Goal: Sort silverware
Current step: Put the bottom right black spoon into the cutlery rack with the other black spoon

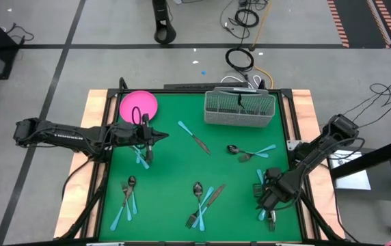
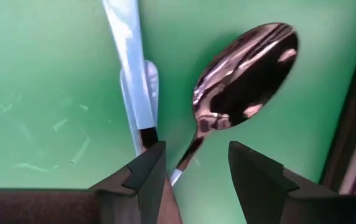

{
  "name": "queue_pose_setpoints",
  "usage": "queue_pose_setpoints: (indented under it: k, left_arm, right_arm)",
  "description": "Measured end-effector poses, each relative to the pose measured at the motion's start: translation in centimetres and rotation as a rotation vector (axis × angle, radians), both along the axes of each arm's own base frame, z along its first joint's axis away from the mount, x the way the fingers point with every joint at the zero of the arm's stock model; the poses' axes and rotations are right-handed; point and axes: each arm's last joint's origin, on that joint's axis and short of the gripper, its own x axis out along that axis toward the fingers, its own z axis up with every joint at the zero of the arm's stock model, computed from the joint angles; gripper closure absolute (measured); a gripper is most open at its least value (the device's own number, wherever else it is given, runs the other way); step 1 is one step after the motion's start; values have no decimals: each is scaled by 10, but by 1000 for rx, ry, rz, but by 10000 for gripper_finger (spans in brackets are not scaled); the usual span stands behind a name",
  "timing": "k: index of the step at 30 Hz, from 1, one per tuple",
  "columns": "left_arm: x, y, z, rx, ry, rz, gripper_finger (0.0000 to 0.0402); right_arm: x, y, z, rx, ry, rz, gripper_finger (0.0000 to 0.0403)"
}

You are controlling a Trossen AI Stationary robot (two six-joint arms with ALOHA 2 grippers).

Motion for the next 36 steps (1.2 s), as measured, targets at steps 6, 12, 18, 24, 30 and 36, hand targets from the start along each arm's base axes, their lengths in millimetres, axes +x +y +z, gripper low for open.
queue_pose_setpoints:
  k: [6, 12, 18, 24, 30, 36]
  left_arm:
    - [0, 0, 0, 0, 0, 0, 401]
    - [0, 0, 0, 0, 1, 1, 401]
    - [0, 0, 0, 2, 1, 7, 402]
    - [0, 0, 0, 2, 1, 7, 401]
    - [0, 0, 0, 2, 1, 7, 401]
    - [0, 0, 0, 2, 1, 6, 401]
  right_arm:
    - [0, 1, -4, 28, -12, 0, 239]
    - [2, 3, -6, 49, -25, 1, 264]
    - [3, 6, -16, 58, -14, 6, 304]
    - [3, 8, -22, 61, -12, 15, 325]
    - [3, 7, -22, 58, -11, 22, 361]
    - [3, 8, -17, 42, 11, 29, 395]
